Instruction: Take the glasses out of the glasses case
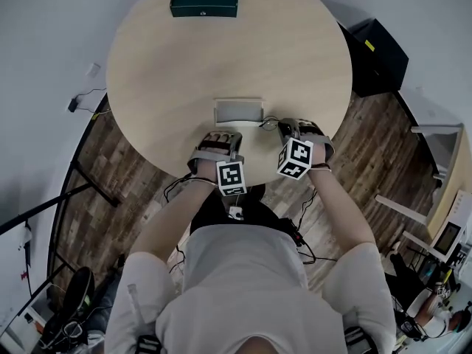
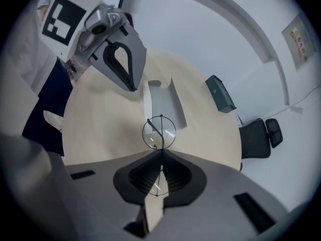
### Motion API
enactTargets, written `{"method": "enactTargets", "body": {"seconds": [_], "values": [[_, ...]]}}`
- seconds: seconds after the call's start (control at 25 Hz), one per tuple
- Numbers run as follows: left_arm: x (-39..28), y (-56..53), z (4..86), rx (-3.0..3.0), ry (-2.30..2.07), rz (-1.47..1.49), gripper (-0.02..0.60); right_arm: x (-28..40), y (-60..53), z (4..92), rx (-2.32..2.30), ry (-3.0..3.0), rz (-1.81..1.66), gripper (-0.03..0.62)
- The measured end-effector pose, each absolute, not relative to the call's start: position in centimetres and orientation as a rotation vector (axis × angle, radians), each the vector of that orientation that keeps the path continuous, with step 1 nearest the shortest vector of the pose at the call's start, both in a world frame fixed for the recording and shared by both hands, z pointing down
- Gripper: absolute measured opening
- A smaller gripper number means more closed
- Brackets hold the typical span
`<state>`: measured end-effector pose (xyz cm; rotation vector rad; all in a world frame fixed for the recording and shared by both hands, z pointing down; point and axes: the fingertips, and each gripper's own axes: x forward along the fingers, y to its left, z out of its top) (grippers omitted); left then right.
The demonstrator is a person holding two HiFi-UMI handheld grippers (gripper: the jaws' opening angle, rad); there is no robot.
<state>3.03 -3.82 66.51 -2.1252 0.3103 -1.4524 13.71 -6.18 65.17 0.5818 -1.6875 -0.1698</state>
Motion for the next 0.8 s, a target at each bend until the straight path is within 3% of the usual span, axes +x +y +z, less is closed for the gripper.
{"method": "enactTargets", "body": {"seconds": [0.8], "values": [[3.7, -3.1, 66.7, -2.120, 0.316, -1.478, 0.009, 17.5, -6.8, 70.4, 0.491, -1.593, -0.174, 0.018]]}}
